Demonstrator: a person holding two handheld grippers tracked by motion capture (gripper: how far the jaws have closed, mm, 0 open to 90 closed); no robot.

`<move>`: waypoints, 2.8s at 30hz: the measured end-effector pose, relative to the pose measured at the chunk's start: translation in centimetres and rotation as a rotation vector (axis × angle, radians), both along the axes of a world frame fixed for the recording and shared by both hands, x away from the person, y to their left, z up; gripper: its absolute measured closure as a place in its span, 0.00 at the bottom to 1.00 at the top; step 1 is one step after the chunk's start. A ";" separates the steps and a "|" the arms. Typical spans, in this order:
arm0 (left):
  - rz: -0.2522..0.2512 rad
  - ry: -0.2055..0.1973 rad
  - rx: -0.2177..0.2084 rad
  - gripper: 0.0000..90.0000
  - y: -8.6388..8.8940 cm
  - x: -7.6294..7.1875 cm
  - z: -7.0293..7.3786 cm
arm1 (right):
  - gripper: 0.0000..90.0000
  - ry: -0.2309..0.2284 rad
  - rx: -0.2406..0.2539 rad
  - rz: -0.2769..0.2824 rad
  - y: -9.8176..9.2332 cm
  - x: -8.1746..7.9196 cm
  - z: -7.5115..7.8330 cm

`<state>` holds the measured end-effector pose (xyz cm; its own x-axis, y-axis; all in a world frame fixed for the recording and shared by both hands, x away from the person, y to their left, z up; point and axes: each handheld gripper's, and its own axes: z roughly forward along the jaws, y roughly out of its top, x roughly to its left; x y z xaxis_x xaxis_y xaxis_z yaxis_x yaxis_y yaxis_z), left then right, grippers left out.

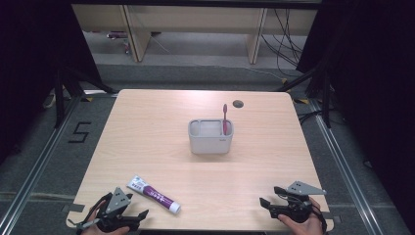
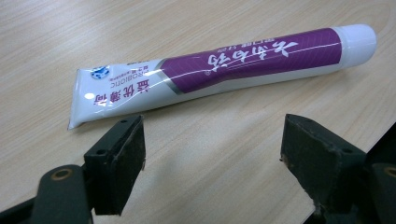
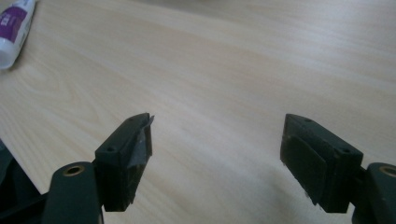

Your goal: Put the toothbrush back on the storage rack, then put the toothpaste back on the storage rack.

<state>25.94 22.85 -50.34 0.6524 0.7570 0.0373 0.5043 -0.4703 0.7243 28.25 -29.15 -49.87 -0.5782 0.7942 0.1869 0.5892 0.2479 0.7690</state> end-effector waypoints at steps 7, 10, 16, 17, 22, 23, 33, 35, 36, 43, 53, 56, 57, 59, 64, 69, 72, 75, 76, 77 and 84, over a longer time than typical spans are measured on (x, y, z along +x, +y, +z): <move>0.002 0.008 -0.006 0.24 0.0 0.0 0.0 | 0.27 0.037 -0.040 0.039 0.3 -0.9 -0.4; 0.001 0.009 -0.005 0.24 0.0 0.0 0.0 | 0.27 0.039 -0.026 0.046 0.4 -1.2 -0.4; -0.001 0.016 0.008 0.25 0.1 0.1 0.0 | 0.27 0.054 -0.018 0.028 0.2 -1.6 -0.3; -0.001 0.015 0.010 0.24 0.1 0.1 0.0 | 0.27 0.035 -0.032 0.034 0.0 -1.5 -0.3; -0.002 0.000 -0.002 0.24 -0.1 0.2 -0.1 | 0.27 0.049 -0.011 0.024 0.2 -1.7 -0.2; 0.002 0.002 0.007 0.25 -0.1 0.1 0.0 | 0.27 0.036 -0.017 0.027 0.2 -1.6 -0.3; 0.011 0.006 -0.011 0.56 0.3 -0.1 0.1 | 0.28 0.010 -0.043 0.042 0.1 -1.5 -0.1; 0.009 -0.007 0.002 0.64 0.6 0.0 0.1 | 0.28 0.011 -0.031 0.045 0.1 -1.5 -0.2; 0.017 -0.017 -0.018 0.67 0.5 0.1 0.0 | 0.28 0.008 -0.039 0.040 0.1 -1.5 -0.2; -0.001 -0.056 0.022 0.92 1.2 0.4 0.6 | 0.29 0.008 -0.043 0.042 0.1 -1.5 -0.1; 0.003 -0.044 0.030 1.00 0.9 1.0 0.6 | 0.30 0.005 -0.043 0.040 -0.1 -1.5 0.1; 0.011 -0.034 0.011 1.00 0.8 1.2 0.4 | 0.30 0.028 -0.028 0.031 0.0 -1.7 0.1; 0.030 -0.026 0.007 1.00 0.7 1.2 0.4 | 0.30 0.018 -0.035 0.035 0.0 -1.6 0.1; 0.019 -0.024 0.012 1.00 0.9 1.5 0.4 | 0.30 0.004 -0.041 0.039 -0.1 -1.5 0.0; 0.035 -0.018 0.024 1.00 1.1 2.3 0.4 | 0.30 0.006 -0.046 0.040 -0.1 -1.5 0.1; 0.035 -0.022 0.031 1.00 1.1 2.9 0.4 | 0.30 0.004 -0.046 0.040 -0.2 -1.5 0.1; 0.042 -0.007 0.045 1.00 0.9 3.2 0.4 | 0.30 0.006 -0.044 0.044 -0.1 -1.5 0.1; 0.035 -0.006 0.053 1.00 0.9 3.6 0.4 | 0.30 0.005 -0.044 0.045 -0.1 -1.5 0.1; 0.036 -0.008 0.041 1.00 0.8 3.7 0.4 | 0.30 0.028 -0.026 0.036 0.0 -1.6 0.1; 0.048 -0.003 0.039 1.00 0.7 3.8 0.4 | 0.30 0.001 -0.038 0.043 -0.1 -1.5 0.1; 0.034 0.007 0.063 1.00 0.4 4.4 0.3 | 0.30 0.036 -0.014 0.032 0.1 -1.7 0.1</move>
<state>30.34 23.29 -50.07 0.6269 0.7749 0.0810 0.5254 -0.4972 0.6905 26.58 -29.04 -49.79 -0.5962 0.7784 0.1968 0.6080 0.2776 0.7438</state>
